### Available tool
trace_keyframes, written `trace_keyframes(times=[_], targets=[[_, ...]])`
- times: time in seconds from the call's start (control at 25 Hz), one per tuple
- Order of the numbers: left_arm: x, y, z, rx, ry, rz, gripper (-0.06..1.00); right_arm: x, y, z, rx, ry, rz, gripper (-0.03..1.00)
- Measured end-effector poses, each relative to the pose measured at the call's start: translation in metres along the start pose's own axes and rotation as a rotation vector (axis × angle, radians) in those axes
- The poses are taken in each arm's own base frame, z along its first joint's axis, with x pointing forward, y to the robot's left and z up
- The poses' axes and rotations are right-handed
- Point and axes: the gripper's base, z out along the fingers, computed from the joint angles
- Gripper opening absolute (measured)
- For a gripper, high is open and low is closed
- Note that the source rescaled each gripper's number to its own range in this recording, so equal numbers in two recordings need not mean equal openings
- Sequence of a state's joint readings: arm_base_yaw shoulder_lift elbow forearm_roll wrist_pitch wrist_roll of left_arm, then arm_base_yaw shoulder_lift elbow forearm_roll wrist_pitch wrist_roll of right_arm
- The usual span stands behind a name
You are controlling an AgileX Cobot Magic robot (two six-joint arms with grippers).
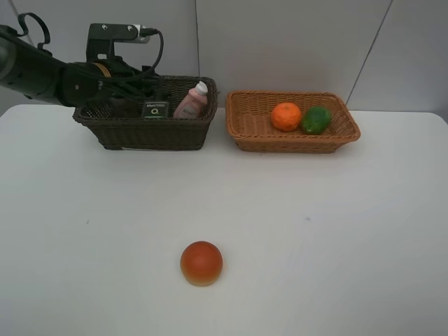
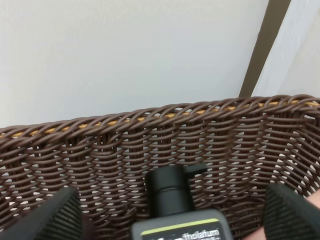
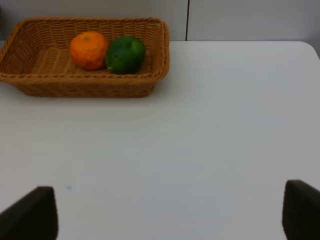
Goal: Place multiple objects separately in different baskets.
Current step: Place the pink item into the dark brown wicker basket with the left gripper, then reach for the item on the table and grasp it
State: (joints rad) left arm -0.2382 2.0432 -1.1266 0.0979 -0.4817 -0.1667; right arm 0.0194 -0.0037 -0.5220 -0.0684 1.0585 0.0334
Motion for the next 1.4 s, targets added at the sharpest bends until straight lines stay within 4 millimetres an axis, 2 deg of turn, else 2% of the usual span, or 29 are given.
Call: trace_keyframes(times=[0.16,0.32,0.48,0.72,1.16,1.4], targets=[[-0.002,-0.003,-0.001,0.005,0.006,0.003,0.94,0.000,0.000,0.000,0.000,0.000,0.000,0.95],[-0.015,-0.013,-0.010,0.019,0.011,0.012,0.94,0.000,0.000,0.000,0.000,0.000,0.000,0.95],[-0.025,-0.027,-0.023,0.034,0.074,0.022,0.94,0.000,0.000,0.000,0.000,0.000,0.000,0.95],[-0.030,-0.057,-0.046,0.062,0.251,0.060,0.94,0.000,0.000,0.000,0.000,0.000,0.000,0.95],[-0.018,-0.127,-0.098,0.189,0.567,0.295,1.00,0.000,0.000,0.000,0.000,0.000,0.000,0.95],[-0.002,-0.157,-0.123,0.243,0.741,0.421,1.00,0.000,0.000,0.000,0.000,0.000,0.000,0.95]])
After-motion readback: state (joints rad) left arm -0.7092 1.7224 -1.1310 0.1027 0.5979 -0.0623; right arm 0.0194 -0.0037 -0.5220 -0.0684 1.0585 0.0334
